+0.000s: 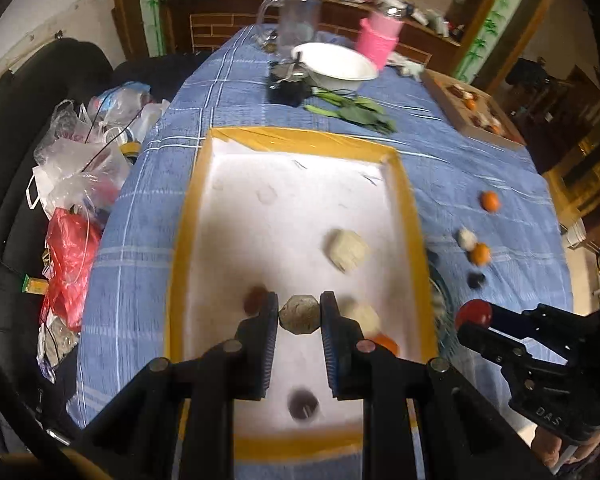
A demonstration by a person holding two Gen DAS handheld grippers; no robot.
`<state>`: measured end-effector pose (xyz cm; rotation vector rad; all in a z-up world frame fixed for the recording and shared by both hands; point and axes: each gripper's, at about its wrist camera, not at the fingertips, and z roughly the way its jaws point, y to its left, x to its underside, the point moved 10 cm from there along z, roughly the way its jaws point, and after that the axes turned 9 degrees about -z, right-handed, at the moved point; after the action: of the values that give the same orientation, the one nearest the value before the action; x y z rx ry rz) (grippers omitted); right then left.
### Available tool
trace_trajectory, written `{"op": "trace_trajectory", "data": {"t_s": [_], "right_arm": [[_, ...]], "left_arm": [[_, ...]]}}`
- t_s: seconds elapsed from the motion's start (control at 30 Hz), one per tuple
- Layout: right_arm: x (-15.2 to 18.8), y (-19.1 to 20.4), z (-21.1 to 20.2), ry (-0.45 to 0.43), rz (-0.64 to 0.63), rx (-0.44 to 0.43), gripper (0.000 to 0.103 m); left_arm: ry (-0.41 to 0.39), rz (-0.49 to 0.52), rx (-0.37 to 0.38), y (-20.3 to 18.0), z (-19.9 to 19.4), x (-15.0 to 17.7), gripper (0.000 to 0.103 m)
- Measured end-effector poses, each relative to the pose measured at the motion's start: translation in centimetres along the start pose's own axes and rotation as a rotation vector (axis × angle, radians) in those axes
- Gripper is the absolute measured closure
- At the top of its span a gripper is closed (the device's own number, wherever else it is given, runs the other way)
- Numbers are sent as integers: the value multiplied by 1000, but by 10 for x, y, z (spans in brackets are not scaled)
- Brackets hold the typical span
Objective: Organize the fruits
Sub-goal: 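Place the pale cube and red tomato into the tray, opening both grippers, then move both open grippers back toward the remaining fruit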
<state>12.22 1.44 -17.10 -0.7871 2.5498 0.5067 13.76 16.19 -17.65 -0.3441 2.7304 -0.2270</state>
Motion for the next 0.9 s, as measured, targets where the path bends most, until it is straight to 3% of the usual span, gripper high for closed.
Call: {"op": "trace_trajectory", "data": {"t_s": [0.3,0.47,0.63,0.77,0.83,0.9], "right_arm": [[-82,-30,93,79,3,24,76],[-92,-44,140,156,10,37,75],[-91,-44,142,147,-46,80,75],[-90,-43,138,131,-46,38,58],[-92,-44,124,103,-18,-7,47],[-94,-47,102,55,1,-22,47]], "left_arm": [[102,-6,-67,20,83,-47,80],[148,-10,-93,25,109,-50,80],[151,3,-105,25,119,-46,79],[129,5,-125,27,116,-45,48],[114,0,-132,29,111,-44,43],[98,-11,-112,26,100,-42,43]]}}
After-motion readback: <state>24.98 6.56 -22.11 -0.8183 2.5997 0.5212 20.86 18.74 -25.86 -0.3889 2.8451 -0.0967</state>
